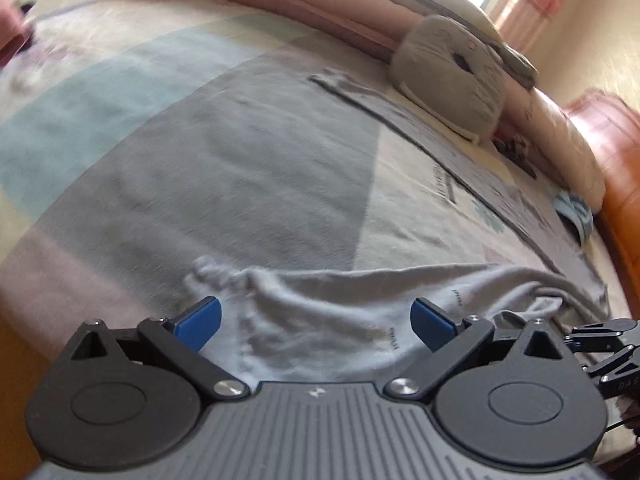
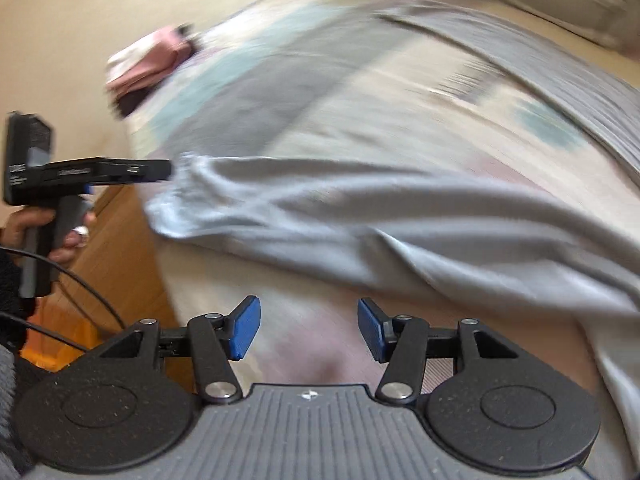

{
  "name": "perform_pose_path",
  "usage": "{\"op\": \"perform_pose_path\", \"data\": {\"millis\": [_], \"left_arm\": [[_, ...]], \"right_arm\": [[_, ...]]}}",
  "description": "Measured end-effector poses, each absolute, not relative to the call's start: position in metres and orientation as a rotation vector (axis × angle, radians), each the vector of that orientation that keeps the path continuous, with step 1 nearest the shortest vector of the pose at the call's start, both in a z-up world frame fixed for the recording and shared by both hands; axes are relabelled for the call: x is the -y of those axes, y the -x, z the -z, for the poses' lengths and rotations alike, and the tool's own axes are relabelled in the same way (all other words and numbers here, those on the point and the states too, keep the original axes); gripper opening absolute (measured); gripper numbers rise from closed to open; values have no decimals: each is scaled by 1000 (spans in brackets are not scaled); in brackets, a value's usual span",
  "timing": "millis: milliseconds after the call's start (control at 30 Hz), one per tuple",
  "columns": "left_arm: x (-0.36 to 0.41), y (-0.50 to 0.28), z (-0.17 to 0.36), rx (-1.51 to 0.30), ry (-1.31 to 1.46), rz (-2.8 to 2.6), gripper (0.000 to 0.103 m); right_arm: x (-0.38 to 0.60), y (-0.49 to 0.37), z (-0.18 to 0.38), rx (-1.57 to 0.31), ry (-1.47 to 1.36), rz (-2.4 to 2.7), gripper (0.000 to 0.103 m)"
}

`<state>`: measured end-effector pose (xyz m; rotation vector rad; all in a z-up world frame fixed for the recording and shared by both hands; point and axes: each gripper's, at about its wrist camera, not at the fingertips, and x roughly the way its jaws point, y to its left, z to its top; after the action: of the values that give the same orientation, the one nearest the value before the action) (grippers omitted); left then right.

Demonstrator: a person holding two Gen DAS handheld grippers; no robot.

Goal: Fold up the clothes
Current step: 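Grasp the end of the grey sweatpants leg with the right tool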

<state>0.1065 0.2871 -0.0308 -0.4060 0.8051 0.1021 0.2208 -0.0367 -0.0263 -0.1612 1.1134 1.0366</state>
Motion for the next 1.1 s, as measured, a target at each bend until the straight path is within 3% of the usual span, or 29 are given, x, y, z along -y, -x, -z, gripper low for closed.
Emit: {"op": "perform_pose_path", "data": {"millis": [367, 633, 833, 1100], "left_arm": [[-176, -170, 22, -892, 182, 100, 100], [-94, -196, 26, -956, 29, 179, 100], [-46, -213, 30, -985, -49, 251, 100], [-9, -227, 30, -1001, -76, 326, 100]], "right_arm": [[168, -211, 33, -951, 314, -655, 59], [270, -197, 47, -989, 298, -507, 59], [339, -200, 57, -1004, -136, -436, 59], [397, -216, 97, -852, -861, -231, 57]]}}
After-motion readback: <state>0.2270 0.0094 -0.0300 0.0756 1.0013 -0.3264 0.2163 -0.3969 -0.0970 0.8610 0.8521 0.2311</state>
